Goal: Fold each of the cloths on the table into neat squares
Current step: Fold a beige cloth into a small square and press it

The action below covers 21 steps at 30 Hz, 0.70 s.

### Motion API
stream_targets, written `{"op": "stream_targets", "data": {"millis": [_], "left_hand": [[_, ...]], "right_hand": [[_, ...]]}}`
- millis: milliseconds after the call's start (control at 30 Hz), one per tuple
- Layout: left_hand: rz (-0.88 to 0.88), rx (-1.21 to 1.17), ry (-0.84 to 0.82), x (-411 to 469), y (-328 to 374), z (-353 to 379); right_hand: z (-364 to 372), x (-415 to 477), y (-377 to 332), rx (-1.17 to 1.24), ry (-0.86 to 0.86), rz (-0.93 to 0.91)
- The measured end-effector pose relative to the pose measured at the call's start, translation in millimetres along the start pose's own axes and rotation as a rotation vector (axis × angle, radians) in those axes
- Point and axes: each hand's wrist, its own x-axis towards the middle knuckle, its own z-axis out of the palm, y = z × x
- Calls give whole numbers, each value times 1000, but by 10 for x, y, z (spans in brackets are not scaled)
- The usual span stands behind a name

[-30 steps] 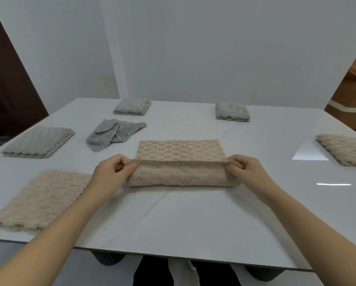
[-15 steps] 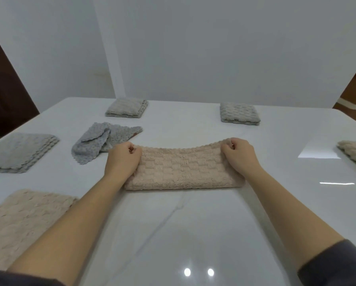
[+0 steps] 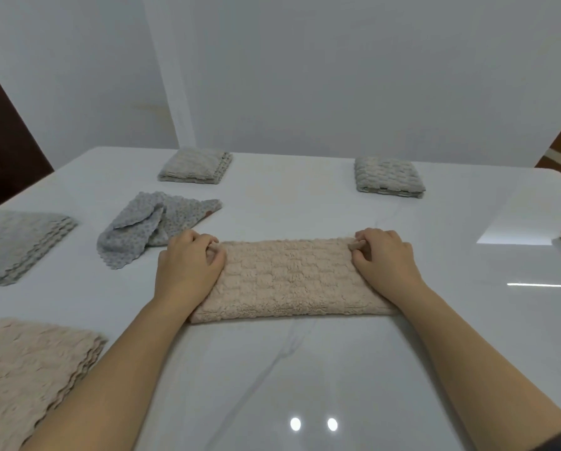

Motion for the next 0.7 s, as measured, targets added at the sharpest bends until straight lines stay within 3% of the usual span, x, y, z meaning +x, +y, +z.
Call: {"op": "stream_targets", "data": {"millis": [133, 233, 367, 700], "left_hand": [[20, -92, -22, -5, 33, -31], [3, -309, -34, -43, 42, -56], [-80, -603, 7, -37, 38, -89], [-193, -1100, -111, -9, 13, -217]], "right_hand": [[-6, 7, 50, 66, -22, -58], [-44, -26, 34, 359, -9, -90], [-92, -33, 40, 687, 74, 11], [-196, -27, 100, 1262, -104, 151]]}}
